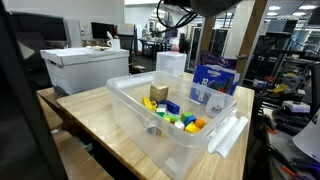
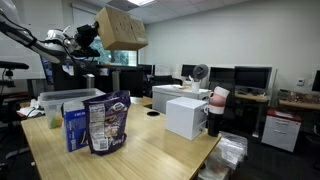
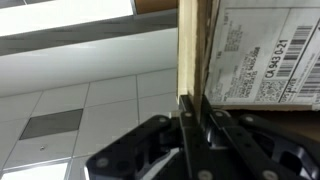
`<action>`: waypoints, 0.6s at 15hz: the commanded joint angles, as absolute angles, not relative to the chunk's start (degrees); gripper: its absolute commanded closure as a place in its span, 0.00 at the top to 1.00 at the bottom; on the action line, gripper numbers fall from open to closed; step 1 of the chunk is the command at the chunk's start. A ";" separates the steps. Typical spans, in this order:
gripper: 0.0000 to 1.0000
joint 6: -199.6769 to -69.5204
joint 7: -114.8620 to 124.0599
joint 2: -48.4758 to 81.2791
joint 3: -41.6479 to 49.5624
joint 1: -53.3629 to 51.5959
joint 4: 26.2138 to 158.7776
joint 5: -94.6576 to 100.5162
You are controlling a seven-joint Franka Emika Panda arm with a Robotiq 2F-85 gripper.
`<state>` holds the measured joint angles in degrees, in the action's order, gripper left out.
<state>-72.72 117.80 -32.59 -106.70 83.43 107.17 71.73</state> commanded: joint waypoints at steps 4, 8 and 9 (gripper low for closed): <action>0.03 -75.14 112.00 -39.71 -106.69 89.28 99.92 57.86; 0.03 -76.79 109.81 -43.73 -107.07 93.25 95.99 49.94; 0.04 -77.23 109.08 -44.95 -107.22 94.48 94.66 47.78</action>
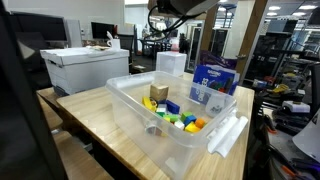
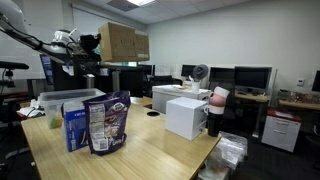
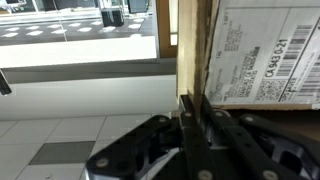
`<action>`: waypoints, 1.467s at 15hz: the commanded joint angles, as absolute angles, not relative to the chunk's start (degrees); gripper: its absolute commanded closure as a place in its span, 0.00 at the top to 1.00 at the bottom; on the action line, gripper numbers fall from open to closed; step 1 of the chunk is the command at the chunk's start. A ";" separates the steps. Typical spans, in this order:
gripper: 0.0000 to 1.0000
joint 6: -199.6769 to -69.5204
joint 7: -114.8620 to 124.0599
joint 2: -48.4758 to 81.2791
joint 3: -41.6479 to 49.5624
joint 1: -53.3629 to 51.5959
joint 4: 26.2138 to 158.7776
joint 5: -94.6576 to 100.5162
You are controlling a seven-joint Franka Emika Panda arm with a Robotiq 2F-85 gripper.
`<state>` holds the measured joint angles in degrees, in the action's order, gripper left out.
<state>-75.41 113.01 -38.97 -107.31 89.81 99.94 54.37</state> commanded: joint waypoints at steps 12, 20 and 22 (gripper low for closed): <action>0.04 -77.64 98.17 -62.54 -104.54 111.21 73.66 19.76; 0.04 -70.84 94.39 -70.35 -98.69 117.75 64.81 10.11; 0.04 -68.78 93.24 -71.88 -96.94 119.17 62.93 9.12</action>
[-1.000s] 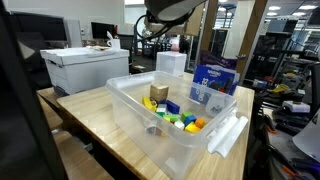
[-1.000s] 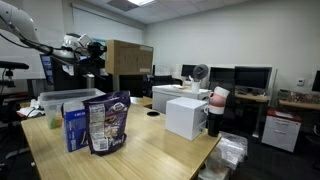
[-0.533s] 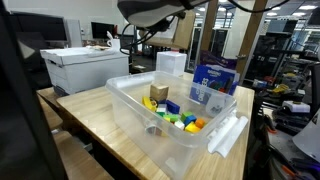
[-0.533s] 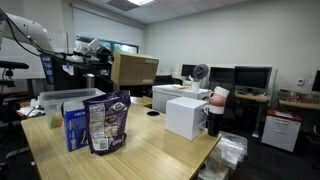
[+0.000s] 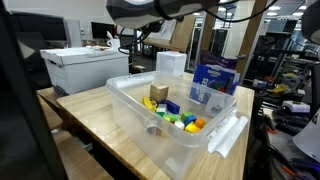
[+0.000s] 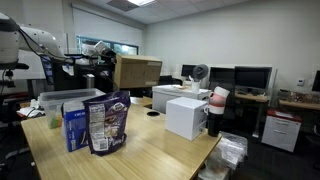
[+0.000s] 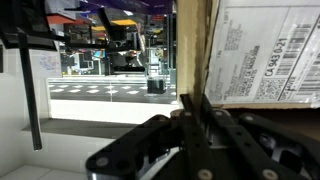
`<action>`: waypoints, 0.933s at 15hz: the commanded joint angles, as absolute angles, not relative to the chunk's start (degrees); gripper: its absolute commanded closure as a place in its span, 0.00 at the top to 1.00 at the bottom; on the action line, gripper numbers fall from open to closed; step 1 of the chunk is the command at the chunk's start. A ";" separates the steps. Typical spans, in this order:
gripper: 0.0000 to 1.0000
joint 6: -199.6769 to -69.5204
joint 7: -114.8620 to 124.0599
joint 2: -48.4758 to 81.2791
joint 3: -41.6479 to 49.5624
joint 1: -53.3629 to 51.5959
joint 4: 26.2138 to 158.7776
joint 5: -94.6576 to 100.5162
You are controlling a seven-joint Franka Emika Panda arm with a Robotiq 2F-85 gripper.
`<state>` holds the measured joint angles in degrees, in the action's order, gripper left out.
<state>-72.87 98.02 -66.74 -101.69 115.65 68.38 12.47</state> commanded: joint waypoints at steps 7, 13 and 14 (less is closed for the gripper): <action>0.04 -64.56 90.70 -76.29 -91.65 123.24 57.69 6.78; 0.03 -61.49 90.45 -73.99 -94.99 127.65 53.14 7.24; 0.03 -60.98 90.60 -73.79 -95.30 128.33 52.47 7.04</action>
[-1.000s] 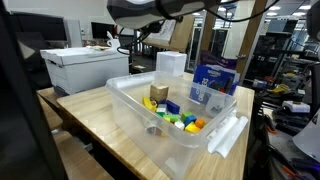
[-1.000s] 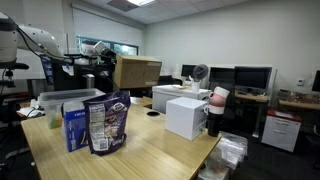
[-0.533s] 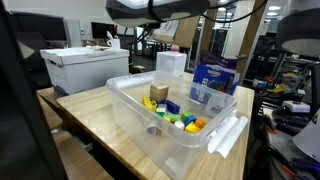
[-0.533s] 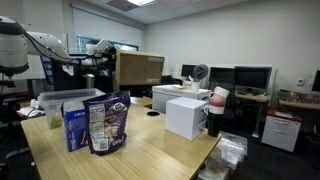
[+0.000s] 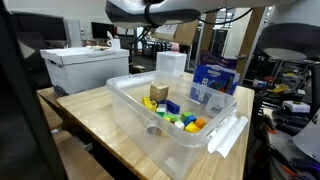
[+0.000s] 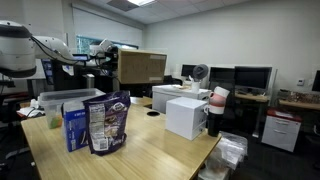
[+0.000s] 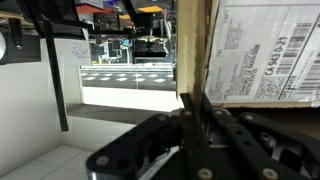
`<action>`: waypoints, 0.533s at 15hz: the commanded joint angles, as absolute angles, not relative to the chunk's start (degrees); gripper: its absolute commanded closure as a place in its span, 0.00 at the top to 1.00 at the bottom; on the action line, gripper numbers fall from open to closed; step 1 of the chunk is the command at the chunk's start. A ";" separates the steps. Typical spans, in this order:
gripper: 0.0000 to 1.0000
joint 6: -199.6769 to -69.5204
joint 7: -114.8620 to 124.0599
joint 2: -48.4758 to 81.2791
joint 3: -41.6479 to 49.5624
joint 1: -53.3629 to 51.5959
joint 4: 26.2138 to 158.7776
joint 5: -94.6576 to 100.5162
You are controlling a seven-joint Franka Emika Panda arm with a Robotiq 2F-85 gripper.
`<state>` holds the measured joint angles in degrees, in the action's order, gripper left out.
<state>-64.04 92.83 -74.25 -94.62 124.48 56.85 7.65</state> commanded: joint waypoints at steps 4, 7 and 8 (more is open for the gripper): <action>0.03 -58.53 90.08 -73.87 -96.46 130.87 50.01 7.24; 0.03 -57.14 90.29 -74.30 -97.04 132.02 48.46 7.72; 0.04 -57.38 90.64 -74.98 -96.84 132.01 48.00 8.69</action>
